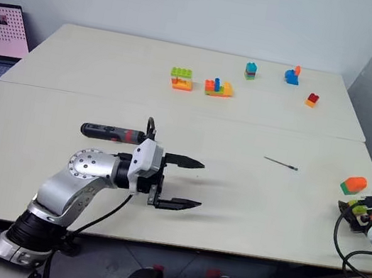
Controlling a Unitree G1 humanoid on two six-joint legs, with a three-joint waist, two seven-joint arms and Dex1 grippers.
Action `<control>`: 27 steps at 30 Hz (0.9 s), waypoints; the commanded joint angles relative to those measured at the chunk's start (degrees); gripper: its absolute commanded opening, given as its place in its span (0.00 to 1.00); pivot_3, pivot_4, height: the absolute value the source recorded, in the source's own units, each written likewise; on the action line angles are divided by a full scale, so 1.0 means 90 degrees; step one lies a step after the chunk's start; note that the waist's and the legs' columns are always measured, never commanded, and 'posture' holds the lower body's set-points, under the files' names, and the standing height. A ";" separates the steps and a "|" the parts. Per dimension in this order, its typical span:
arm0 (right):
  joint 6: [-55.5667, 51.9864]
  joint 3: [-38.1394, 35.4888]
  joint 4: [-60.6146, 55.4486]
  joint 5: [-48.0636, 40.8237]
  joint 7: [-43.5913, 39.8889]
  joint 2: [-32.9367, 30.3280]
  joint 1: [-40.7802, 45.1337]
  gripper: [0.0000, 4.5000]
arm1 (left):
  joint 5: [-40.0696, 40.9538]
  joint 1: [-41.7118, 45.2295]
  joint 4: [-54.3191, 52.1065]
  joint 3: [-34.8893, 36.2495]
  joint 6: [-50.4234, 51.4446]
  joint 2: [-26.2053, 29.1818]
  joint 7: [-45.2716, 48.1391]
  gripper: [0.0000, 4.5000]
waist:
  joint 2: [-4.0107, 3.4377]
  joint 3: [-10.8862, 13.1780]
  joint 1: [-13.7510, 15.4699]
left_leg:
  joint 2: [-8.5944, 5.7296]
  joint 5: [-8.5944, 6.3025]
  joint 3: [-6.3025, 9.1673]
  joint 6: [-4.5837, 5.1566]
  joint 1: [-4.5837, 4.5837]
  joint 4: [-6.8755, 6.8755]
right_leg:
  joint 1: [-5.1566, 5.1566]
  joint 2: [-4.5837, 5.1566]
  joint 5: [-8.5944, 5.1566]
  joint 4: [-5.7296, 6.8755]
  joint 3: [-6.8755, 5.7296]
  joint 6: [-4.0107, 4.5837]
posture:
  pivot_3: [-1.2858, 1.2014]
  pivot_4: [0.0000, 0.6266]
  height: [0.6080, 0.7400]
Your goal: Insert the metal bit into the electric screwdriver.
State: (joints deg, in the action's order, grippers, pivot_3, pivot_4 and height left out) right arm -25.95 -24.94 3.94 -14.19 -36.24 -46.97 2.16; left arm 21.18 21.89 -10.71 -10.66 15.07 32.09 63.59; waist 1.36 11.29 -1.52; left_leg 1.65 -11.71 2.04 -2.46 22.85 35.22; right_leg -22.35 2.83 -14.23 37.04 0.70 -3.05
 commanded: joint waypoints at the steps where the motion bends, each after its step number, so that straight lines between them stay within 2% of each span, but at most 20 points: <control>1: 0.0334 -0.0397 -0.0922 -0.0106 -0.0479 -0.0478 -0.0277 1.00 | -0.0268 0.0067 -0.0217 0.0365 0.0209 0.0441 -0.0297 1.00 | 0.0000 0.0000 -0.0012 | 0.0000 0.0000 0.0000 0.0000 0.0000 0.0000 | -0.0001 0.0000 0.0000 0.0000 0.0001 0.0000 | 0.52 0.24 1.00; 4: 0.0364 -0.0361 -0.1821 -0.0646 -0.1262 -0.0667 -0.0482 1.00 | -0.0371 0.0080 -0.0191 0.0536 0.0369 0.0847 -0.0327 1.00 | 0.0001 0.0000 -0.0033 | 0.0002 0.0000 -0.0002 0.0000 -0.0003 0.0000 | 0.0000 0.0000 -0.0002 0.0000 0.0002 0.0003 | 0.52 0.24 1.00; 8: -0.0040 0.0216 -0.3171 -0.1571 -0.2148 -0.0894 -0.0320 1.00 | -0.0579 0.0290 0.0189 0.0631 0.0316 0.1560 0.0005 1.00 | 0.0001 0.0001 -0.0040 | 0.0010 0.0000 0.0001 0.0000 -0.0007 0.0000 | -0.0002 -0.0008 -0.0015 0.0004 0.0002 0.0027 | 0.52 0.24 1.00; 15: -0.0495 0.1026 -0.3725 -0.2119 -0.2503 -0.1102 0.0427 1.00 | -0.0877 0.0938 0.1075 0.0621 -0.0083 0.2235 0.0591 1.00 | 0.0020 0.0011 0.0049 | -0.0003 -0.0001 0.0004 -0.0001 0.0012 0.0002 | -0.0001 0.0009 -0.0017 -0.0015 -0.0006 0.0029 | 0.52 0.24 1.00; 18: -0.0637 0.1386 -0.3796 -0.2167 -0.2445 -0.1017 0.0759 1.00 | -0.1638 0.1716 0.2011 0.0198 -0.0454 0.2477 0.0760 1.00 | 0.0038 0.0020 0.0074 | -0.0002 0.0000 0.0004 -0.0001 0.0019 0.0001 | -0.0011 0.0008 -0.0017 -0.0015 -0.0010 0.0028 | 0.52 0.24 1.00; 22: -0.0712 0.1721 -0.3929 -0.2128 -0.2308 -0.0862 0.0898 1.00 | -0.2664 0.2866 0.3413 -0.0509 -0.0742 0.2340 0.0845 1.00 | 0.0038 0.0020 0.0108 | -0.0001 -0.0001 0.0004 -0.0001 0.0020 0.0000 | -0.0016 0.0003 -0.0017 -0.0012 -0.0010 0.0028 | 0.52 0.24 1.00; 27: -0.0862 0.1984 -0.4257 -0.2218 -0.2020 -0.0567 0.0956 1.00 | -0.3514 0.4050 0.5227 -0.1167 -0.1239 0.1794 0.0984 1.00 | 0.0041 0.0018 0.0136 | -0.0001 0.0000 -0.0002 -0.0001 0.0045 0.0001 | -0.0041 0.0002 0.0003 -0.0007 -0.0006 -0.0006 | 0.52 0.24 1.00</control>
State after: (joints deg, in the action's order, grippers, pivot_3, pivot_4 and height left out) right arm -33.24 -7.09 -31.59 -32.85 -55.71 -52.60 10.20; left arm -7.40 54.57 31.56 -20.01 5.64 49.06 72.28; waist 1.73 11.45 -0.30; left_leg 1.65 -11.71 2.05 -2.47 23.40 35.27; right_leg -22.89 2.81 -14.19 37.01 0.62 -3.12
